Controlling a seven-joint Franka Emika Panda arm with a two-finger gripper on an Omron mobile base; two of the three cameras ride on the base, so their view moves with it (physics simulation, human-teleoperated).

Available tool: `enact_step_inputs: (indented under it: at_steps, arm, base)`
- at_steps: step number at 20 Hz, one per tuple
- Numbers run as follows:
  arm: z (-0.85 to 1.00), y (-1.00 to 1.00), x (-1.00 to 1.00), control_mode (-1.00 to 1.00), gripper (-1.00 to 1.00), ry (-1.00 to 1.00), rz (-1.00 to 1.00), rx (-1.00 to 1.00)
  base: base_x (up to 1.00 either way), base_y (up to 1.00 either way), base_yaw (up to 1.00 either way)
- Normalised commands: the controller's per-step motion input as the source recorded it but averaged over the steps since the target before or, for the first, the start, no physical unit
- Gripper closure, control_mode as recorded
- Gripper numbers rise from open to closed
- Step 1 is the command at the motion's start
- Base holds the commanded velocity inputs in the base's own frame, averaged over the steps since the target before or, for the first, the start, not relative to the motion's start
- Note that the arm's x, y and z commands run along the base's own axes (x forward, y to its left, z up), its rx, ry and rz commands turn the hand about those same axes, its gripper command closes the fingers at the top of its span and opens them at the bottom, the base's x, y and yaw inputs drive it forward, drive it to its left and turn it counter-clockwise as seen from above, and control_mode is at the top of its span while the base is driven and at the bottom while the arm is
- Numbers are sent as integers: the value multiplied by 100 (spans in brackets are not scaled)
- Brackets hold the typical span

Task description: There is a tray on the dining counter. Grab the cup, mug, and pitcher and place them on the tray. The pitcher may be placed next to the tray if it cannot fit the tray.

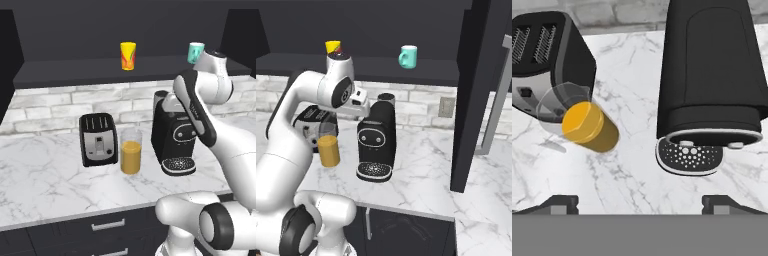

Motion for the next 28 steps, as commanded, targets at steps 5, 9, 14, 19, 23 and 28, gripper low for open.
enact_step_inputs:
  at_steps: [5, 9, 14, 19, 23, 28]
  arm:
    - [16, -10, -6, -100, -100, -1, 0, 9]
    - [16, -3, -4, -100, -100, -2, 0, 9]
    - [18, 0, -1, -100, -100, -1, 0, 8]
    - [22, 0, 0, -100, -100, -2, 0, 10]
    - [37, 0, 0, -100, -100, 0, -8, 9]
    - [40, 1, 0, -100, -100, 0, -19, 6]
  base:
    - [0, 0, 0]
    - [0, 0, 0]
    - [0, 0, 0]
    - [0, 0, 0]
    - [0, 0, 0]
    - [0, 0, 0]
